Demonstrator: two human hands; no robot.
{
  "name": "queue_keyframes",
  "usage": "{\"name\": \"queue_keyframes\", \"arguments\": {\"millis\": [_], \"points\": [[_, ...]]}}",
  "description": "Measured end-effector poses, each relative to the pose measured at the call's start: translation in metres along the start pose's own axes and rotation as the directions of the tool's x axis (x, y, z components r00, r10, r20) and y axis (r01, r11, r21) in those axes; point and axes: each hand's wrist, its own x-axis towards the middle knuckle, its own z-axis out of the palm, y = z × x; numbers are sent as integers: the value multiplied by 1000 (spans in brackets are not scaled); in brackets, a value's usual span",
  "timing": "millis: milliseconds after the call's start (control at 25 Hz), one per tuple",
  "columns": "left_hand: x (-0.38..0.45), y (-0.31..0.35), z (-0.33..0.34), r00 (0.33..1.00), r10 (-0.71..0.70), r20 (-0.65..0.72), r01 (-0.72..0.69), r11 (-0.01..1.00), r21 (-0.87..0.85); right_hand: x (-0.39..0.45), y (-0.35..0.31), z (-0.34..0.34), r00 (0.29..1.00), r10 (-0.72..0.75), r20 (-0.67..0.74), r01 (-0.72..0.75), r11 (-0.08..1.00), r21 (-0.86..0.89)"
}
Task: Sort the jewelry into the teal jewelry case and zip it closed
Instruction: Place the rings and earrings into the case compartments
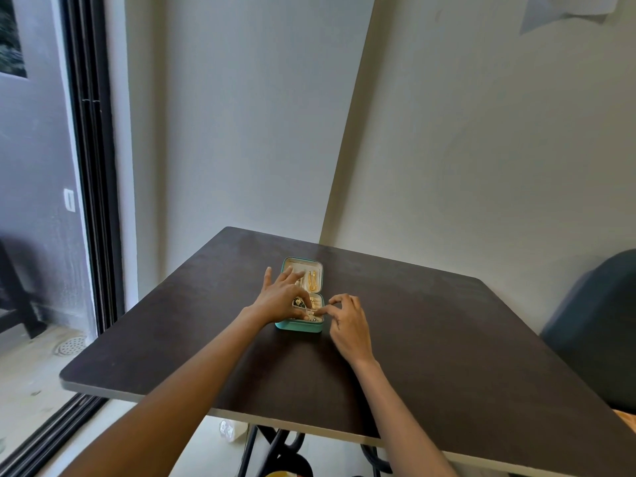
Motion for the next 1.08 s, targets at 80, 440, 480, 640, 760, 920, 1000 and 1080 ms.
{"name": "queue_keyframes", "arguments": {"millis": [80, 440, 480, 640, 760, 920, 1000, 1080], "points": [[3, 0, -1, 1000, -13, 28, 12, 1000, 19, 1, 1, 0, 1000, 23, 6, -23, 999, 22], [9, 0, -3, 995, -18, 96, 12, 998, 60, 6, 2, 3, 995, 23, 98, -23, 1000, -2], [10, 0, -3, 994, -14, 105, 7, 998, 69, 6, 3, 3, 995, 21, 101, -21, 1000, -4], [10, -1, -4, 990, -14, 139, 4, 997, 72, 6, 5, 3, 994, 83, 68, -87, 995, 57], [12, -2, -2, 991, -11, 132, 2, 997, 72, 7, 6, 4, 988, 107, 109, -113, 993, 44], [14, -7, -2, 987, -48, 152, 44, 998, 33, 9, 6, 7, 980, 95, 176, -99, 995, 16], [16, -7, -3, 981, -57, 183, 48, 997, 53, 9, 7, 7, 980, 101, 172, -107, 994, 24], [19, -7, -5, 976, -56, 209, 39, 996, 81, 9, 5, 5, 984, 91, 155, -97, 995, 29]]}}
